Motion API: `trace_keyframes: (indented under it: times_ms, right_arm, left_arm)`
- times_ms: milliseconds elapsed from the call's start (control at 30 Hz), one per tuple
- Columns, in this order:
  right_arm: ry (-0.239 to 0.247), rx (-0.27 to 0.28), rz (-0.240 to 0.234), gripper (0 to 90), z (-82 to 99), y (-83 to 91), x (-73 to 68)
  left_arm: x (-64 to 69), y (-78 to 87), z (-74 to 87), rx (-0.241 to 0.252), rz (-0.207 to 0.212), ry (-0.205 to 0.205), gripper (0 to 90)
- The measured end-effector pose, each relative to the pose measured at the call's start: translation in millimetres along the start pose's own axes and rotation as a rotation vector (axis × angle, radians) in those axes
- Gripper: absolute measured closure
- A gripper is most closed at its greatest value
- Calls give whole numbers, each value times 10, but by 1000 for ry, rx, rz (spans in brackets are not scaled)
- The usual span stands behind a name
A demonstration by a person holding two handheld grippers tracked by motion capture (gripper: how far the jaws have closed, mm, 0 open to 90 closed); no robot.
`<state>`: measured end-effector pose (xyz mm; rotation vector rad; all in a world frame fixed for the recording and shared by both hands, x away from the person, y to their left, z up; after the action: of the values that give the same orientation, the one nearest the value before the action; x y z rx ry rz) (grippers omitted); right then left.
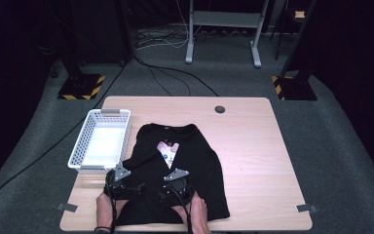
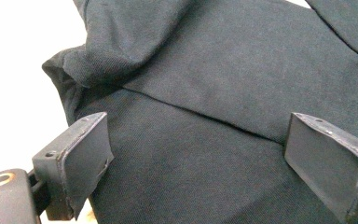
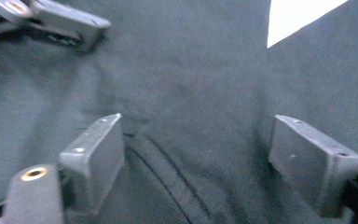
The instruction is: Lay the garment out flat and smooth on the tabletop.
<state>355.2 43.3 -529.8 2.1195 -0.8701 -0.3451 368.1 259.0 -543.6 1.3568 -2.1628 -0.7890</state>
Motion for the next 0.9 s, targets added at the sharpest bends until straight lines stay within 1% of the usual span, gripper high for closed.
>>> trace_keyframes:
  times_ms: [67,133,167,233,267,300,333,400,433,500,633,733,900]
  right_arm:
    - [-3,2,5,204,6,-9,-1]
    - [-8,13,11,298,6,6,10]
    - [-12,17,12,331,9,16,23]
    - [-41,22,4,404,19,39,55]
    - [-60,27,1,455,27,53,84]
    - [-75,31,-12,481,34,61,108]
    - [-85,32,-13,539,41,71,130]
    - [-92,37,-22,609,53,84,165]
    - [-92,41,-14,694,55,106,183]
    - [-83,49,2,754,51,140,198]
    - [-76,68,21,804,49,217,240]
    - [-76,72,31,812,53,291,293]
    - [-91,86,44,816,72,397,394]
  left_arm:
    - [-1,0,0,0,1,1,75]
    - [-3,-3,0,-1,4,6,76]
    - [-4,-4,-1,-1,6,8,75]
    - [-4,-3,-1,-1,5,7,76]
    - [-4,-4,-1,-1,6,8,76]
    - [-3,-3,0,-1,5,8,76]
    - [-2,-3,0,-1,5,7,76]
    - [-3,-1,0,-2,5,5,77]
    - [-2,0,0,0,7,2,82]
    - [-3,0,0,-1,9,2,85]
    - [-3,0,0,-1,9,2,85]
    - [-3,-1,-1,0,9,2,85]
    - [2,3,1,5,12,0,98]
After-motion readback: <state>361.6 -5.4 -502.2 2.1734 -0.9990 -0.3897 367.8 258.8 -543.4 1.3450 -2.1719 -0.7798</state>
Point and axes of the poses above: each handheld gripper's, and its own axes: y roughly backward along the jaws, z roughly out of its underside, x roughly to its right, the point moved 2 cm from there along -y, roughly forward along the jaws, and after that the axes turned 8 degrees about y, right-handed, at the moved point
